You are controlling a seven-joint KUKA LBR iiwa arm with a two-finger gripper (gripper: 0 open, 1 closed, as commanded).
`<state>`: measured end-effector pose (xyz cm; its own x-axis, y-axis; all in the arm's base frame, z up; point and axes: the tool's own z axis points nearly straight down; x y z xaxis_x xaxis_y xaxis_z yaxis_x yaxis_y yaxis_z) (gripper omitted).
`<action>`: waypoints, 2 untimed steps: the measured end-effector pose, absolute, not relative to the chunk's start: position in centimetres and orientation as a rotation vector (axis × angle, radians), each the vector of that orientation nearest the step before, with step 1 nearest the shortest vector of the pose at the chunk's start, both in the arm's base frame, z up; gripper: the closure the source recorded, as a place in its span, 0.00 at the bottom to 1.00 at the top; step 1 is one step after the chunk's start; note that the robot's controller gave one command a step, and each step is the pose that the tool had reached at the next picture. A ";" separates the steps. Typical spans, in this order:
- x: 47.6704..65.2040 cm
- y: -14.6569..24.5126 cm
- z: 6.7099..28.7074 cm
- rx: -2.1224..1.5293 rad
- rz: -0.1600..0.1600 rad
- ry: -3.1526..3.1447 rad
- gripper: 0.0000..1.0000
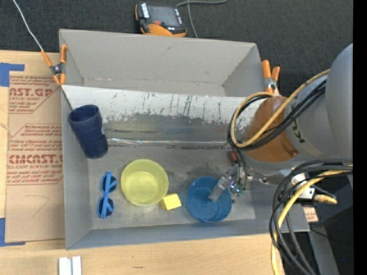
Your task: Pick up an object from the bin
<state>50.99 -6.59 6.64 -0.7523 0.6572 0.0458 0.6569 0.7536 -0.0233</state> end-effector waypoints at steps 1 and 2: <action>52.6 -9.0 6.6 -1.166 0.012 -2.858 1.00; 58.2 -7.3 7.3 -1.182 0.011 -2.850 1.00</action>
Offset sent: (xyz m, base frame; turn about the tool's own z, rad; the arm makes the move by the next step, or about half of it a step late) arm 0.0155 -0.0246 0.0036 0.0589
